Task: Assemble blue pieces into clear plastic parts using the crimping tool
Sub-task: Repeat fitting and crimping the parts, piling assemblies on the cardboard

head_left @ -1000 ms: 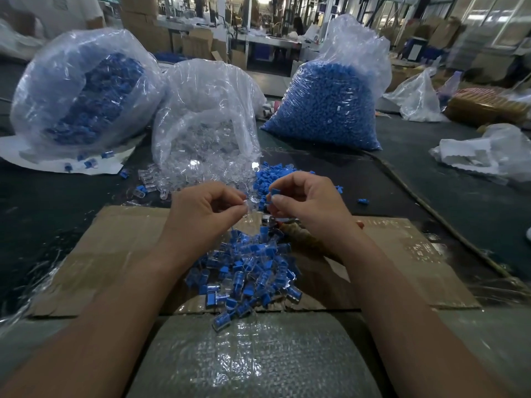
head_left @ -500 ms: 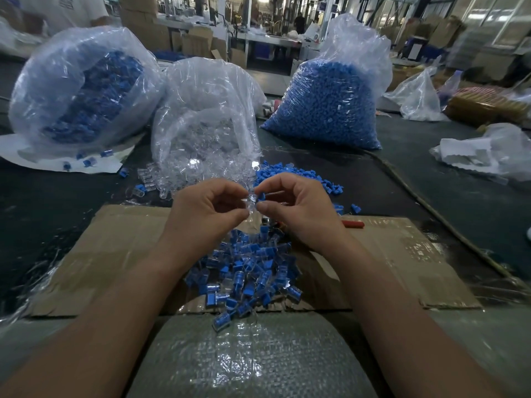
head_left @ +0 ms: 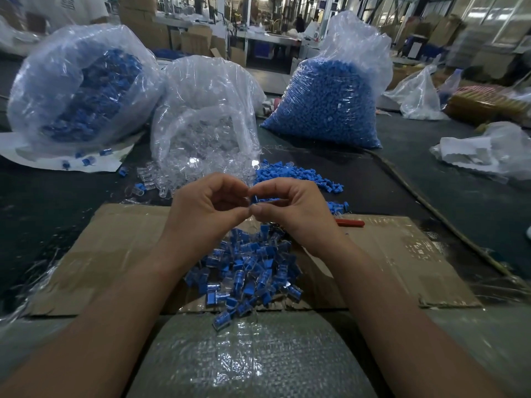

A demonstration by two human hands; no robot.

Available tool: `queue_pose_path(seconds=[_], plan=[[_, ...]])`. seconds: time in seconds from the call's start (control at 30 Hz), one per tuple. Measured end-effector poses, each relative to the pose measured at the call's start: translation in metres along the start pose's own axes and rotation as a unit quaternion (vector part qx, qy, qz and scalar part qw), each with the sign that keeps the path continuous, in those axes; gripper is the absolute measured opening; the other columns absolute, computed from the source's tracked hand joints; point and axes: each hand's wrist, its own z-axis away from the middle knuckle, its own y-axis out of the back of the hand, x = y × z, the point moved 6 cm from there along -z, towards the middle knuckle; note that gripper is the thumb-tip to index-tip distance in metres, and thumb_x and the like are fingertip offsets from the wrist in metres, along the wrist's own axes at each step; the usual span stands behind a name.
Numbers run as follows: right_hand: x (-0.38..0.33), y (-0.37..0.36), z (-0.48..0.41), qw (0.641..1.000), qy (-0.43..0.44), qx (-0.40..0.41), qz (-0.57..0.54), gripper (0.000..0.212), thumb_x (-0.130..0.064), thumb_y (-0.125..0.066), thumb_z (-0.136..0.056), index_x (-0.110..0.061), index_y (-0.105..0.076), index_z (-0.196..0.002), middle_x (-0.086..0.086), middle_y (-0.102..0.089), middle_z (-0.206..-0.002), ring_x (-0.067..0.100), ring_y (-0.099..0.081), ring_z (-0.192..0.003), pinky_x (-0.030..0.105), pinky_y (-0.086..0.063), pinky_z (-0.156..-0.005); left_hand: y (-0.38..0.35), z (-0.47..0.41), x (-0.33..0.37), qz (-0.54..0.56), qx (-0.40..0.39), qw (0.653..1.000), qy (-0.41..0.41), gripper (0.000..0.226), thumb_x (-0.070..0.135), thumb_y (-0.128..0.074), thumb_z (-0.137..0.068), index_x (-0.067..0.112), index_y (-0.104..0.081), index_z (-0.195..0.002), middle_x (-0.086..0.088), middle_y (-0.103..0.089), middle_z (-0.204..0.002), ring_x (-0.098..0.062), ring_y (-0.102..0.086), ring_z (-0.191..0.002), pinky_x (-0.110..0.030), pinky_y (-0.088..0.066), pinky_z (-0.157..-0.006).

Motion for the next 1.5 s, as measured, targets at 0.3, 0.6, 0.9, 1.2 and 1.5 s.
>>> queue_pose_path(seconds=[0.3,0.6,0.9,1.2,1.5], plan=[[-0.003,0.006,0.002,1.000,0.008,0.022,-0.007,0.028,0.007,-0.070,-0.072,-0.019,-0.068,-0.080,-0.012,-0.069,-0.069,0.002,-0.066,-0.070,0.015,-0.051,-0.066,-0.002,0.000,-0.001,0.053,-0.013,0.998,0.031,0.033,-0.004,-0.069,-0.073,0.025,-0.062,-0.086,-0.001,-0.069,-0.086,-0.009,-0.068,-0.080,-0.017,-0.053,-0.073],[-0.006,0.001,0.003,0.999,0.022,0.011,0.034,0.029,0.009,-0.072,-0.069,-0.016,-0.069,-0.084,-0.003,-0.068,-0.081,0.005,-0.066,-0.076,0.017,-0.052,-0.069,-0.006,-0.003,-0.010,0.124,-0.047,0.985,0.107,0.012,-0.001,-0.065,-0.075,0.010,-0.063,-0.078,-0.003,-0.069,-0.063,-0.012,-0.066,-0.055,-0.017,-0.051,-0.050],[-0.006,0.001,0.003,1.000,-0.002,-0.004,-0.025,0.017,-0.001,-0.059,-0.085,-0.014,-0.064,-0.096,0.004,-0.067,-0.091,0.011,-0.065,-0.080,0.023,-0.055,-0.077,-0.004,-0.004,-0.011,0.154,-0.024,0.981,0.114,0.010,0.008,-0.067,-0.066,0.008,-0.062,-0.074,-0.002,-0.068,-0.059,-0.012,-0.065,-0.053,-0.017,-0.051,-0.051],[-0.009,0.005,0.002,1.000,0.017,0.008,0.020,0.020,0.007,-0.059,-0.082,-0.001,-0.066,-0.099,-0.003,-0.065,-0.077,0.003,-0.065,-0.067,0.016,-0.053,-0.067,-0.006,-0.003,-0.006,0.150,-0.031,0.983,0.098,0.011,0.004,-0.067,-0.067,0.008,-0.062,-0.076,-0.003,-0.069,-0.062,-0.012,-0.066,-0.056,-0.016,-0.051,-0.052],[-0.007,0.000,0.005,0.998,0.032,-0.032,0.036,0.034,0.007,-0.068,-0.075,-0.021,-0.066,-0.095,-0.005,-0.068,-0.082,0.004,-0.066,-0.076,0.017,-0.052,-0.070,-0.004,-0.004,-0.011,0.140,-0.023,0.983,0.119,0.016,-0.008,-0.063,-0.076,0.007,-0.062,-0.070,-0.003,-0.066,-0.056,-0.012,-0.063,-0.050,-0.018,-0.050,-0.048]])
